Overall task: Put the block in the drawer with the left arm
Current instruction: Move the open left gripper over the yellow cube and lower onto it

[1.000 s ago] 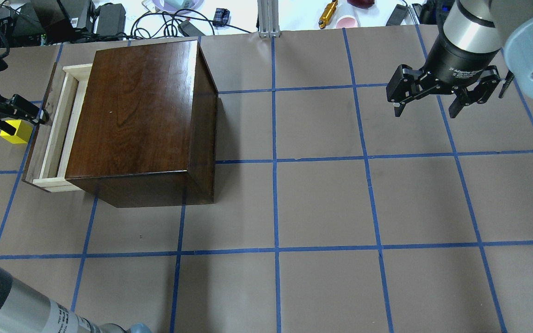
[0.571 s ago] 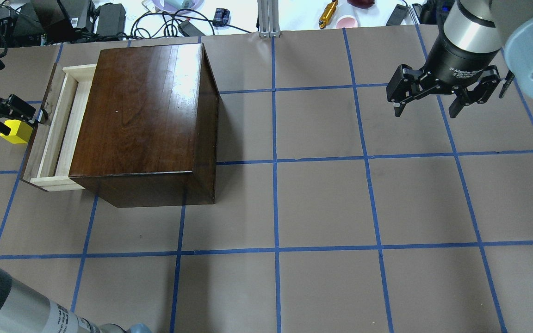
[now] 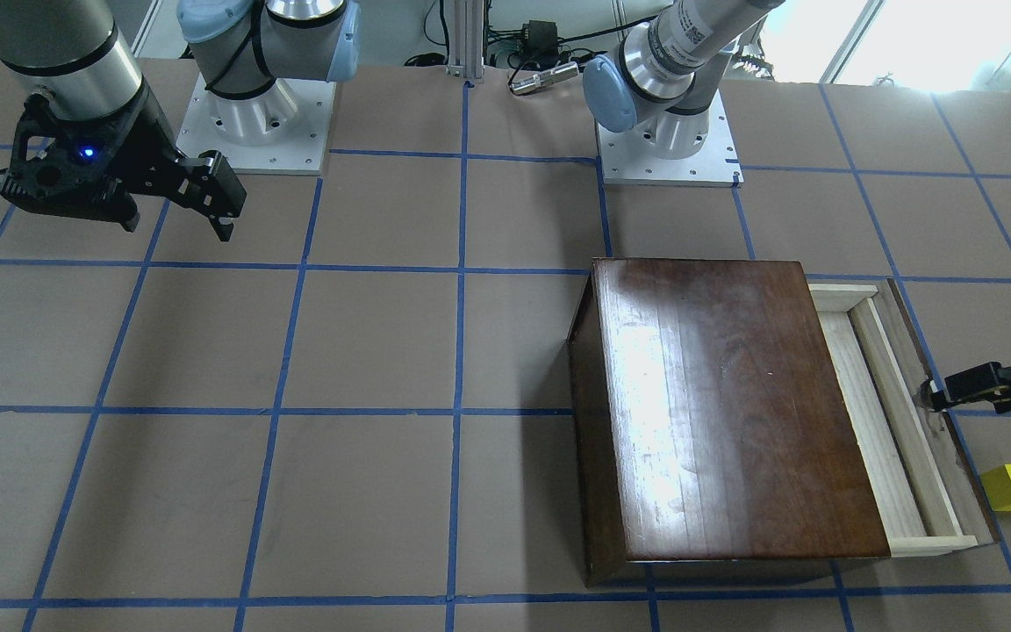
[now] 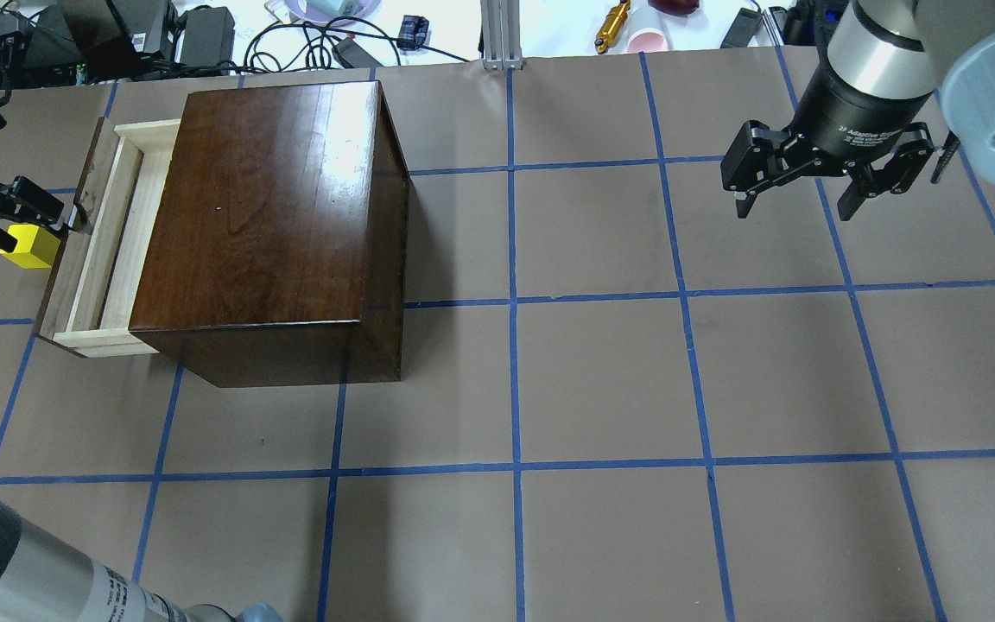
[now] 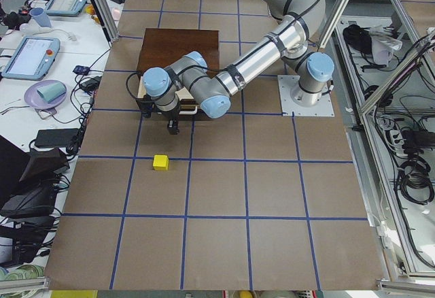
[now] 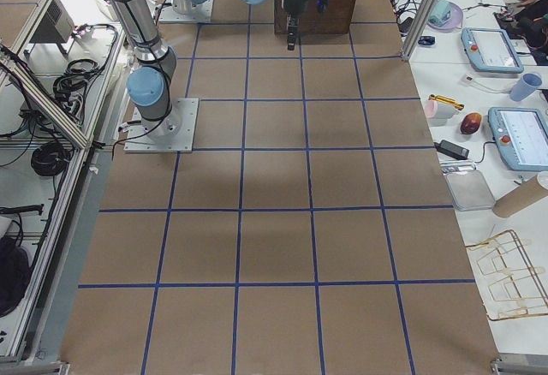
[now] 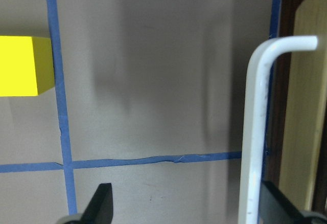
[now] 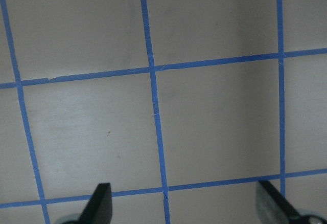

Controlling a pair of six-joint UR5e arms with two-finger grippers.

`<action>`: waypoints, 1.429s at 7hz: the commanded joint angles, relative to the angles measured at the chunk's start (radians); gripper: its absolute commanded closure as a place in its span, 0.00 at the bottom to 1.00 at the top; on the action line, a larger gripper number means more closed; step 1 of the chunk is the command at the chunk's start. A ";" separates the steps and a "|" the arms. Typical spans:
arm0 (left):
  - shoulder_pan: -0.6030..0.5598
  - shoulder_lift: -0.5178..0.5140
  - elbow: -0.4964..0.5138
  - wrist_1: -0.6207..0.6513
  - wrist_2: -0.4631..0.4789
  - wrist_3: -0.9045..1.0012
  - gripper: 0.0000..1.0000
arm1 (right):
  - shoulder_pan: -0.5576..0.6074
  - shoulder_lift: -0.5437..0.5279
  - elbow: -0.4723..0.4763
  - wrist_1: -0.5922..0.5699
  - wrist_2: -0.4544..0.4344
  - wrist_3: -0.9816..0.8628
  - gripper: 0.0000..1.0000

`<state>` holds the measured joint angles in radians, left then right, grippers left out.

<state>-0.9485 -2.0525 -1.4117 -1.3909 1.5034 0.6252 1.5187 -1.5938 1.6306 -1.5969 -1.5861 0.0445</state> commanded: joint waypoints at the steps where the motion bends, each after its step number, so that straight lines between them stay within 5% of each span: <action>1: 0.001 0.000 0.008 0.000 0.000 0.014 0.00 | 0.000 0.000 0.000 0.000 0.000 0.000 0.00; 8: 0.027 -0.008 0.025 0.001 0.000 0.041 0.00 | 0.000 0.000 0.000 0.000 0.000 0.000 0.00; 10: 0.027 -0.079 0.121 0.006 0.047 0.042 0.00 | 0.000 0.000 0.000 0.000 0.000 0.000 0.00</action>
<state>-0.9221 -2.0878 -1.3517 -1.3855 1.5176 0.6659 1.5187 -1.5938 1.6306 -1.5969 -1.5861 0.0445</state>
